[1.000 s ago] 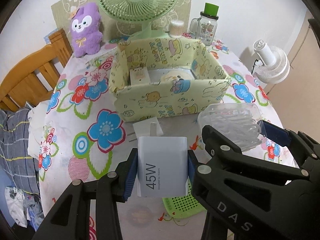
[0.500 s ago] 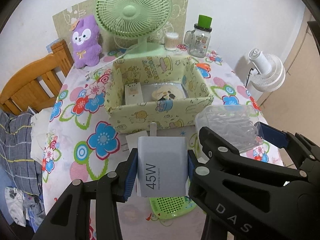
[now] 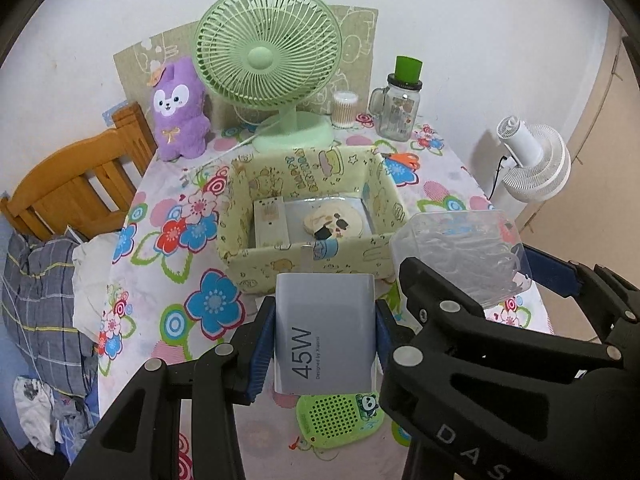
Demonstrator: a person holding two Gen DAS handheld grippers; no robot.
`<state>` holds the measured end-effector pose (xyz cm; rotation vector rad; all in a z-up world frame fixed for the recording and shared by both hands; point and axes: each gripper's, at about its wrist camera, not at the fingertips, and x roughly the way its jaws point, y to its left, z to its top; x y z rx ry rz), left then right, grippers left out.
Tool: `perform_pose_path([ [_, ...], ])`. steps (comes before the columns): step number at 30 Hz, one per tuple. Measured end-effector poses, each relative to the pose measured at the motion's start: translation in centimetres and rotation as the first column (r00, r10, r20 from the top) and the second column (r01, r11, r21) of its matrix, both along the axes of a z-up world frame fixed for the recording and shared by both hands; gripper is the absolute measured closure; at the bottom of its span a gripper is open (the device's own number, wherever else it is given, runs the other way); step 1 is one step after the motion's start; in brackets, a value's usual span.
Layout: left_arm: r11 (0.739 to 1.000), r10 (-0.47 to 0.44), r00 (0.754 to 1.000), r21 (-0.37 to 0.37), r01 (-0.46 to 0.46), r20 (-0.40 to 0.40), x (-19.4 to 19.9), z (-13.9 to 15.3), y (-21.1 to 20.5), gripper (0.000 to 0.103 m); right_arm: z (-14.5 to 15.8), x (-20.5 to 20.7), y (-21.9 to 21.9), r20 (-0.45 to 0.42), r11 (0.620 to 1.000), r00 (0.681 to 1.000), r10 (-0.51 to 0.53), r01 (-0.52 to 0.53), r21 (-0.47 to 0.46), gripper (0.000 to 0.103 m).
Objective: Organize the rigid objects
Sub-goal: 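Carry the white charger and floss-pick box with both tools over the fabric box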
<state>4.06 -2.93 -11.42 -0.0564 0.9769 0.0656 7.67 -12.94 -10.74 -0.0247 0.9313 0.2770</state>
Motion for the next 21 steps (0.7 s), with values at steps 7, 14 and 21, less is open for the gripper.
perform_pose_path([
  [7, 1.0, -0.007, 1.0, -0.001, 0.007, 0.012, 0.9, 0.9, -0.3, 0.055, 1.2, 0.6, -0.3, 0.022, 1.0, 1.0, 0.009, -0.009, -0.005, 0.017],
  [14, 1.0, 0.001, 1.0, -0.002, -0.001, 0.028, 2.0, 1.5, -0.3, 0.055, 2.0, 1.8, -0.3, 0.037, 1.0, 0.999, 0.018, -0.018, -0.002, 0.017],
  [21, 1.0, 0.007, 0.999, -0.008, -0.007, 0.033, 3.6, 1.8, 0.3, 0.055, 2.3, 3.4, 0.2, 0.044, 1.0, 0.999, 0.031, -0.031, -0.001, 0.017],
])
